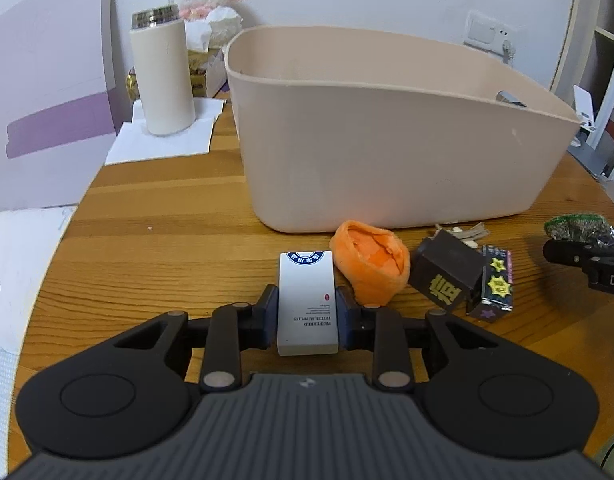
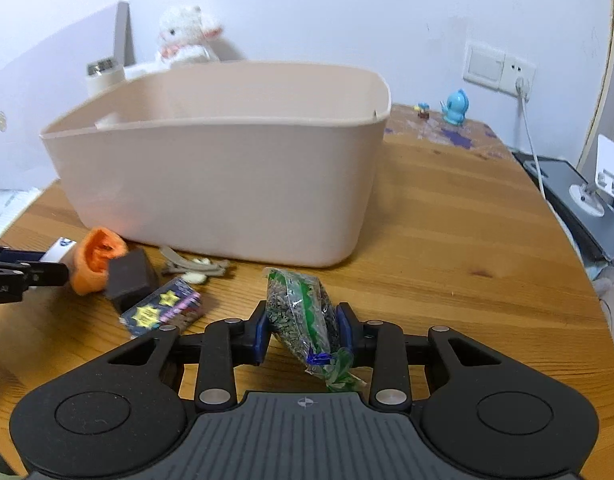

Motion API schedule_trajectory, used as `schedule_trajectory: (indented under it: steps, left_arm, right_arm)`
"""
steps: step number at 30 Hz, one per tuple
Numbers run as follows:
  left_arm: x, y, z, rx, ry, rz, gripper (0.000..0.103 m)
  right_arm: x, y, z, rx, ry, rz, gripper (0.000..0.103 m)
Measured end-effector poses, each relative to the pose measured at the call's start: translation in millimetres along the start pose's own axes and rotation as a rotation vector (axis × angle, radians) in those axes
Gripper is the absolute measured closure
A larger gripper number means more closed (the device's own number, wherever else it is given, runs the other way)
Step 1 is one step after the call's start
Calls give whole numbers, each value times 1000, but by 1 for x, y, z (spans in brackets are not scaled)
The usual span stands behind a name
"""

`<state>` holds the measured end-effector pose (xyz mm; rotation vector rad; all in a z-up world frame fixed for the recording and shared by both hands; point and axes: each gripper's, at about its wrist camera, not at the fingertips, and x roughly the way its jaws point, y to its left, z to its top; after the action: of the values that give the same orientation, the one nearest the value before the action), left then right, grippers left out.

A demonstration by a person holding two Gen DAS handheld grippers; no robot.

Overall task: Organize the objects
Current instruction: 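Grasp the white box with left tool while right tool grasps the herb bag, then carry both items over the bin and open both tools to drop them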

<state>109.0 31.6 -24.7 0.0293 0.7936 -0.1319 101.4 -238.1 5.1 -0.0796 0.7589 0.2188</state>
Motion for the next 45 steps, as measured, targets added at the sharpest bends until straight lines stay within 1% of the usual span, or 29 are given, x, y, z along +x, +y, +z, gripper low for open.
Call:
schedule_trajectory:
  steps: [2,7,15,20,24,27,30,35,39,42,45]
  left_arm:
    - [-9,-1,2,7,-19,-3,71]
    - [-35,-4,10,24,-75,-8,71]
    - [-71,-10,34,41,-182,-22,71]
    - [-83,-20,52,66,-237,-22,71]
    - [-82,-27,71,83,-262,-15,71]
    - [-77,-33,87,88,-277,-6,71]
    - [-69,-39,102,96,-282,1,71]
    - [-46,-49,122,107,-262,26,71]
    - [-19,-51,130,88,-214,39,71]
    - [6,-52,133,75,-158,51,71]
    - [27,-55,133,88,-116,81,71]
  right_arm:
    - [-12,1,4,-5,-21,15,71]
    - [-42,7,16,-29,-107,29,71]
    - [-76,6,43,-54,-232,28,71]
    - [-82,5,64,-79,-292,5,71]
    - [-83,5,84,-92,-339,-17,71]
    - [-78,3,101,-89,-359,-27,71]
    - [-69,-1,117,-70,-360,-27,71]
    - [-44,-7,133,-25,-323,-27,71]
    - [-20,-5,135,-29,-281,-43,71]
    - [0,-1,137,-55,-232,-59,71]
    - [20,1,138,-67,-181,-67,71]
